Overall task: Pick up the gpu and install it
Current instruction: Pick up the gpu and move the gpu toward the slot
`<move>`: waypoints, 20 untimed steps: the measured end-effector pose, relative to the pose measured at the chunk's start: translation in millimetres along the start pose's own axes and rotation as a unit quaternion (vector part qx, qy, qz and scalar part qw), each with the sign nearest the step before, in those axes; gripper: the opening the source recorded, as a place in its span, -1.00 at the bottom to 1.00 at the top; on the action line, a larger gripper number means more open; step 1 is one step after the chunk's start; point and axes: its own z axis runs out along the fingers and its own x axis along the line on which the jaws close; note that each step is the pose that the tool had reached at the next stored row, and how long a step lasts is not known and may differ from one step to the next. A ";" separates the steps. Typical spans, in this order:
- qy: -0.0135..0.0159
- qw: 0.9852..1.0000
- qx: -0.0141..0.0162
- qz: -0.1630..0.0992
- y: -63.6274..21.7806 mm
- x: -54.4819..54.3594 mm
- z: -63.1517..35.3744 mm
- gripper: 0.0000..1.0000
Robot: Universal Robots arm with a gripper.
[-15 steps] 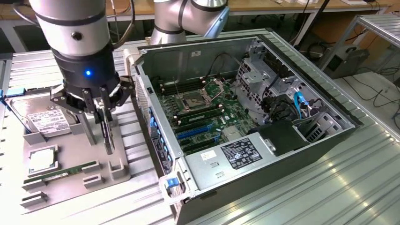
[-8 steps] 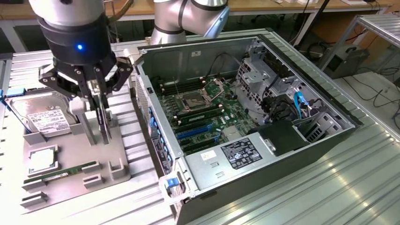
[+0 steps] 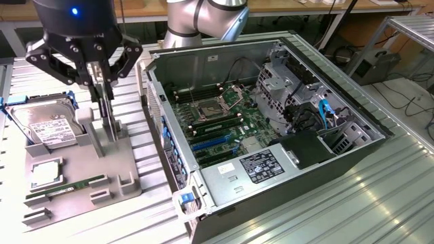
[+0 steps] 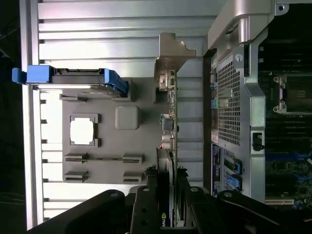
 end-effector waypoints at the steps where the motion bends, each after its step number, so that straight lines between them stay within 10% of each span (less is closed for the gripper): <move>1: 0.000 1.000 0.000 0.000 -0.3 -0.4 -4.8 -0.47; 6: 0.000 1.000 -0.002 -0.001 -4.2 -7.1 -24.6 -0.47; 20: 0.000 1.000 -0.024 -0.002 -15.5 -67.8 -51.4 -0.47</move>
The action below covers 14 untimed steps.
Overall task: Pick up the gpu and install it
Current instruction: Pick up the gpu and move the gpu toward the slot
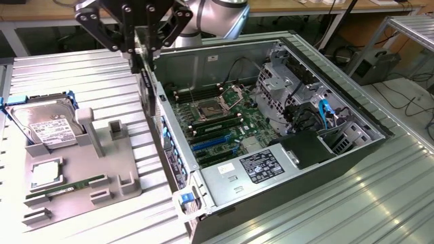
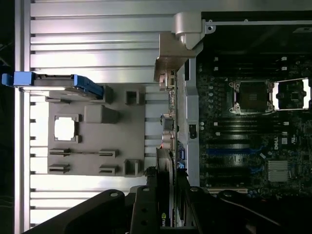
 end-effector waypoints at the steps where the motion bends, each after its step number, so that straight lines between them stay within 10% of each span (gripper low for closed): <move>1: 0.000 1.000 -0.001 0.000 -0.1 -4.4 -0.2 -0.47; 14: 0.000 1.000 -0.010 0.000 0.4 -75.9 -1.3 -0.47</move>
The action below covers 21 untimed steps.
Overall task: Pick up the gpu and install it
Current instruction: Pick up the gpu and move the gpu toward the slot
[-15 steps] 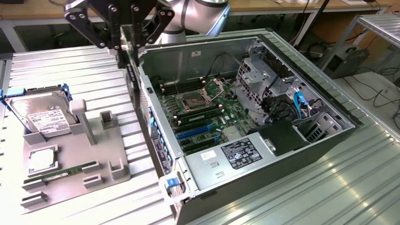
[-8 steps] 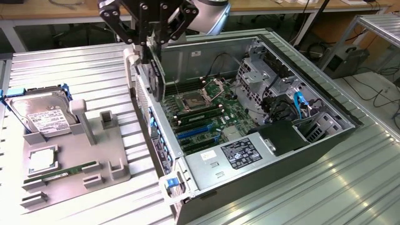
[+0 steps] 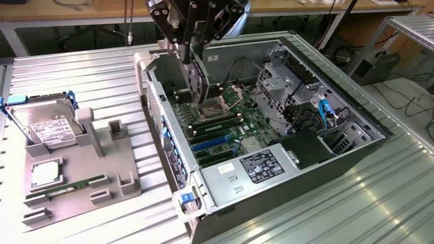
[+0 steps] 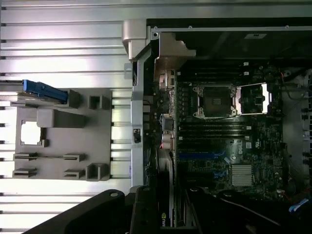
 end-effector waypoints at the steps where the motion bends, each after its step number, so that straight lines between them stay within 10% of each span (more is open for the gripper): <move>1: 0.000 1.000 0.000 0.000 0.0 -4.7 0.1 -0.47; 7: 0.000 1.000 0.002 0.000 0.9 -38.5 7.8 -0.47; 21: 0.001 1.000 0.021 -0.007 3.3 -107.3 39.1 -0.47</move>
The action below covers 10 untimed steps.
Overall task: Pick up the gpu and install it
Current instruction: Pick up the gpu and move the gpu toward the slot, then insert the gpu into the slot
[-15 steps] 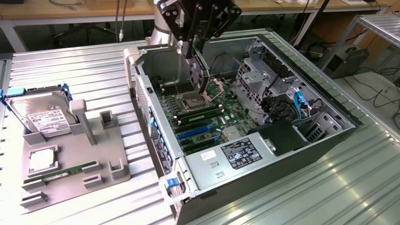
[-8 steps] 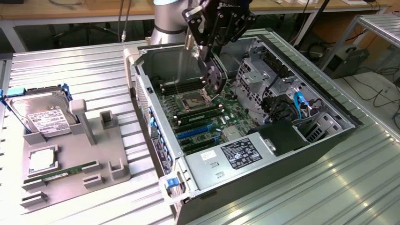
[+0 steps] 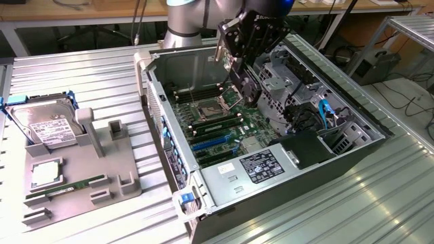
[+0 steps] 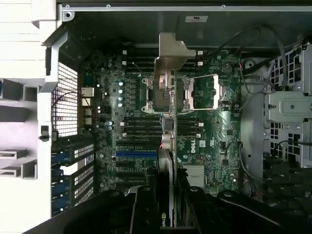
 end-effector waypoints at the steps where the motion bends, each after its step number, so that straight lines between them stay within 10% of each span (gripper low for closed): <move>1: 0.000 1.000 0.000 0.000 0.0 -1.0 0.9 -0.47; 10: 0.001 1.000 0.000 0.000 -0.1 -1.6 1.1 -0.47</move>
